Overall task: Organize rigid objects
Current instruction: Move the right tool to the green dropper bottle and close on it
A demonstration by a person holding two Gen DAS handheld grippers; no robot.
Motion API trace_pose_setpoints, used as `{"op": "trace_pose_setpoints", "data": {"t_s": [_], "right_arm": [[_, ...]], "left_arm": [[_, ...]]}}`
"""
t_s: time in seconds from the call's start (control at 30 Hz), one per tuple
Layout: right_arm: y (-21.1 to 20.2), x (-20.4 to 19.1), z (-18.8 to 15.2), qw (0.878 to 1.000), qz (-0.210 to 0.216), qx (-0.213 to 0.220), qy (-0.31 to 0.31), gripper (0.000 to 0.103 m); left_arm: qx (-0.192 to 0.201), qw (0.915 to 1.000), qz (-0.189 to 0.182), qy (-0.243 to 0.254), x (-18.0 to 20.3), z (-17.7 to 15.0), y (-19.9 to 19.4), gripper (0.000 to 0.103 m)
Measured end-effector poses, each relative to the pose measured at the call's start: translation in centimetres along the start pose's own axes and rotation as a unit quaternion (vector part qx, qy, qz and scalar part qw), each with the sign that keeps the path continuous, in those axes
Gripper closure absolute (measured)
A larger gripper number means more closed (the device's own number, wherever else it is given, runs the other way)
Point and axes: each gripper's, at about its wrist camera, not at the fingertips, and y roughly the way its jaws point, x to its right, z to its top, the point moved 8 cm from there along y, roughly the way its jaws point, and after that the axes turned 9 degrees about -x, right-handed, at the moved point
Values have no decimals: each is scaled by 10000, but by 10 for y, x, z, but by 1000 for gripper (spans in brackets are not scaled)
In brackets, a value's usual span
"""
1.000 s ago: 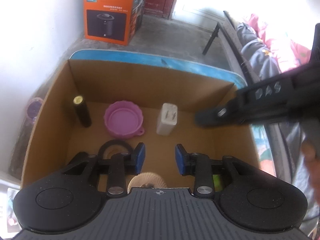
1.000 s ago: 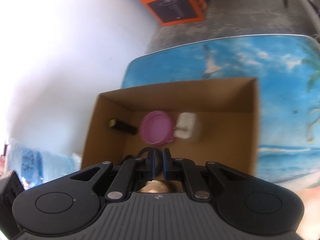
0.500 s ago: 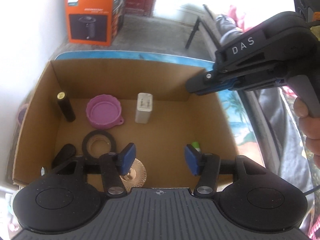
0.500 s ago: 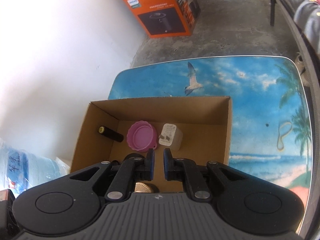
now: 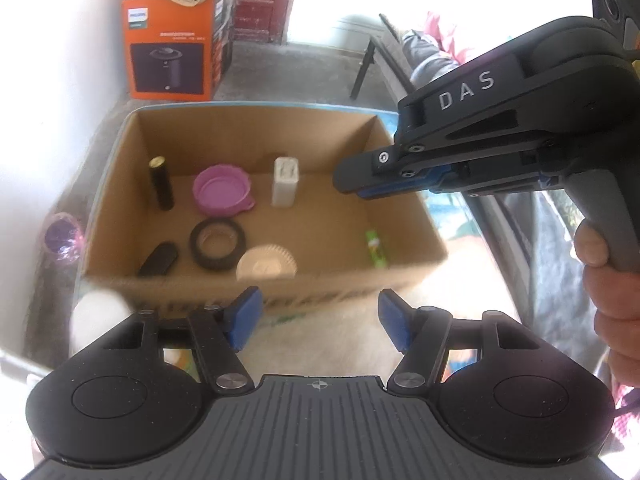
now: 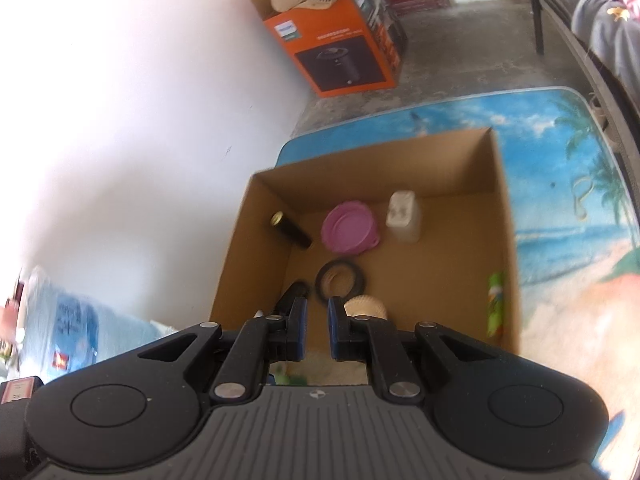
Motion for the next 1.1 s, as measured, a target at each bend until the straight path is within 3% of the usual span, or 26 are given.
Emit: {"op": "trace_pose_setpoints", "data": {"t_s": [0.13,0.3,0.63,1.1], "right_arm": [[7,-15,-21,10000,-43,-73,-31,84],[16,-39,-39,9997,-137,-17,-203,49],[44,-74,-52,9972,-226,85,-713,50],[84,-86,-62,9893,-264,-248,-1416,61]], "left_arm": [[-57,9996,269,7,-14,-23,-9,35],[-169,9974,680,-137,-40,-44,-6,34],[-108,9914,1286,-208,-79,-65,18,32],[47,9933,1145,-168,-89,-78,45,36]]}}
